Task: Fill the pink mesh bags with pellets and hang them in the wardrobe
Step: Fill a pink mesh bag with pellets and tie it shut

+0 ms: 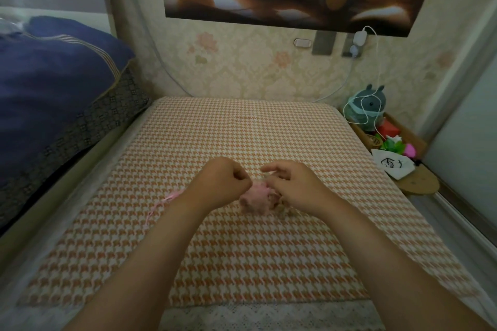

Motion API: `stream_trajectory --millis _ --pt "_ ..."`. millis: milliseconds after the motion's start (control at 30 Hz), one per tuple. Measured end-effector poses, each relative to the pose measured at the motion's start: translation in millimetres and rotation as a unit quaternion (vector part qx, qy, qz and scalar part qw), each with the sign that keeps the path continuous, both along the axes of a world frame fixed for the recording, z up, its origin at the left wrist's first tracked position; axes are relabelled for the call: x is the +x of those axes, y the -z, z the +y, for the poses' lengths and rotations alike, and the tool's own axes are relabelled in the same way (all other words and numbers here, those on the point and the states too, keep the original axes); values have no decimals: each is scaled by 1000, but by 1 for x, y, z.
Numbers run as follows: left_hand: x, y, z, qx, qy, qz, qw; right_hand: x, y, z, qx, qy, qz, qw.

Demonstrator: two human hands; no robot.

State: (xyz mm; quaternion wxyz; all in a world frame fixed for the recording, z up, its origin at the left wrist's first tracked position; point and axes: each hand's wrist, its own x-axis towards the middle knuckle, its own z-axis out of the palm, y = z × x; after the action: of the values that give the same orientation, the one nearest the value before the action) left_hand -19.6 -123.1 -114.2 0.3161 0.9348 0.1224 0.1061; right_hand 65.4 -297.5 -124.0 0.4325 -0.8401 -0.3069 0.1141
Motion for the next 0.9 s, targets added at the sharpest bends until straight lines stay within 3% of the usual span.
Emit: stream_trajectory --millis 67,300,600,700,800,900 --pt "-5 -2 8 -13 -3 -2 1000 4 6 1 -15 14 -10 1000" --pt "-14 3 22 1 -17 -2 1000 5 26 14 -200 -22 -143 969" --pt "-15 7 29 -21 11 33 999 2 44 38 -276 -26 -293 915" --pt "-14 10 32 -28 11 35 999 4 41 38 -245 -18 -280 928" --pt "-14 11 32 -41 12 26 999 5 28 32 -150 27 -183 971" --pt "-14 13 28 -62 15 16 998 7 10 26 -57 74 -145 985"
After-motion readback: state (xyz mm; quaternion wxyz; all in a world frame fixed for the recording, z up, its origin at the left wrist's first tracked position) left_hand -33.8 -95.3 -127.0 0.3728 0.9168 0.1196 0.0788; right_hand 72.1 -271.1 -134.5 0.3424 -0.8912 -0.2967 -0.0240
